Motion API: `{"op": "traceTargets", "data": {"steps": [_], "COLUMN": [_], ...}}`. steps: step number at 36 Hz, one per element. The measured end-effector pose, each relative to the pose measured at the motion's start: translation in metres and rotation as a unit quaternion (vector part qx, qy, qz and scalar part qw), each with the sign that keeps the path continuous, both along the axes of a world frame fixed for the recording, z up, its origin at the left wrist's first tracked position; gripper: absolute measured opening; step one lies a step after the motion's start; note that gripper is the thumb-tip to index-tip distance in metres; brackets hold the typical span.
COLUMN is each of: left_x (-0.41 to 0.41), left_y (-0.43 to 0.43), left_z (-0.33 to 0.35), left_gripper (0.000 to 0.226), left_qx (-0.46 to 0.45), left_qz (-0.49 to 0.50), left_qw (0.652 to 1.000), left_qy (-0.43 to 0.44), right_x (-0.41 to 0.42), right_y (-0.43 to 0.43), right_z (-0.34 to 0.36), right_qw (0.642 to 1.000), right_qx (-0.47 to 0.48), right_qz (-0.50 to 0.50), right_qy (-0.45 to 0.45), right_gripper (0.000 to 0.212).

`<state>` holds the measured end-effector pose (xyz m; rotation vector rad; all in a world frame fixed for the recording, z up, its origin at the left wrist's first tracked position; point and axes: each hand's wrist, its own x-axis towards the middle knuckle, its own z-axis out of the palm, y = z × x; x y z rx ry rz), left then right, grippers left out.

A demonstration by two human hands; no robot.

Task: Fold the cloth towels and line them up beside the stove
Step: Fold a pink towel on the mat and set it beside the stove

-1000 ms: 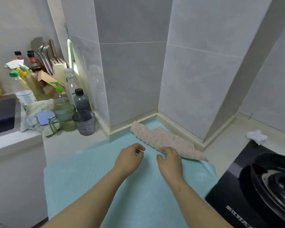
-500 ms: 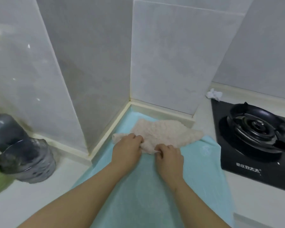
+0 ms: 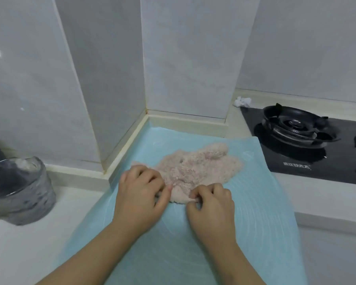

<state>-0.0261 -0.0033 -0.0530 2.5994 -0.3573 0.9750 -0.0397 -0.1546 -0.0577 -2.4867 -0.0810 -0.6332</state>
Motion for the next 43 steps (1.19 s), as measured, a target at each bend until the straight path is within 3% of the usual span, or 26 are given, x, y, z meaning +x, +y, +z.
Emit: {"op": "traceTargets", "data": {"steps": [2, 6, 8, 16, 19, 22, 24, 26, 28, 33, 36, 38, 40, 43], "left_x": [0.002, 0.002, -0.001, -0.032, -0.048, -0.061, -0.068, -0.070, -0.071, -0.071, -0.070, -0.069, -0.068, -0.064], "left_y": [0.002, 0.000, -0.002, 0.002, 0.007, 0.014, 0.016, 0.016, 0.014, 0.003, 0.001, 0.002, 0.003, 0.005], "left_z": [-0.001, 0.000, 0.001, 0.015, 0.016, 0.014, 0.015, 0.016, 0.016, 0.021, 0.022, 0.022, 0.023, 0.022], "left_gripper": [0.037, 0.024, 0.022, 0.027, 0.026, 0.030, 0.025, 0.016, 0.027, 0.023, 0.032, 0.034, 0.033, 0.037], "left_qx": [0.019, 0.006, -0.019, -0.041, -0.011, -0.073, -0.112, -0.135, -0.145, -0.089, -0.108, -0.152, -0.205, -0.242], "left_qz": [0.014, -0.009, -0.011, -0.038, -0.078, -0.129, -0.166, -0.185, -0.203, -0.244, -0.250, -0.248, -0.244, -0.172], "left_qw": [1.000, 0.995, 0.989, 0.989, 0.986, 0.969, 0.953, 0.943, 0.936, 0.926, 0.919, 0.913, 0.907, 0.933], "left_qy": [0.002, 0.094, 0.144, 0.137, 0.146, 0.197, 0.226, 0.239, 0.248, 0.273, 0.283, 0.286, 0.275, 0.203], "right_x": [0.001, -0.002, -0.006, -0.046, -0.063, -0.077, -0.082, -0.084, -0.084, -0.081, -0.077, -0.072, -0.071, -0.073], "right_y": [0.000, -0.003, -0.003, 0.001, 0.002, 0.000, -0.003, -0.001, 0.003, 0.007, 0.009, 0.009, 0.007, 0.003], "right_z": [0.004, 0.010, 0.011, 0.023, 0.025, 0.016, 0.015, 0.016, 0.016, 0.013, 0.010, 0.007, 0.008, 0.011], "right_qw": [0.997, 0.994, 0.993, 0.998, 0.997, 0.967, 0.946, 0.953, 0.965, 0.977, 0.978, 0.985, 0.990, 0.985], "right_qx": [-0.032, -0.058, -0.062, -0.027, 0.067, 0.250, 0.317, 0.297, 0.260, 0.209, 0.198, 0.157, 0.119, 0.167], "right_qz": [0.019, 0.047, 0.051, 0.017, 0.002, -0.027, -0.060, -0.064, -0.036, 0.044, 0.061, 0.057, 0.051, 0.031], "right_qy": [0.063, 0.085, 0.081, 0.056, 0.049, 0.042, 0.016, 0.010, 0.010, -0.002, 0.024, 0.049, 0.051, 0.041], "right_gripper": [0.031, 0.008, 0.009, 0.026, 0.033, 0.026, 0.019, 0.015, 0.016, 0.046, 0.068, 0.057, 0.022, 0.025]}}
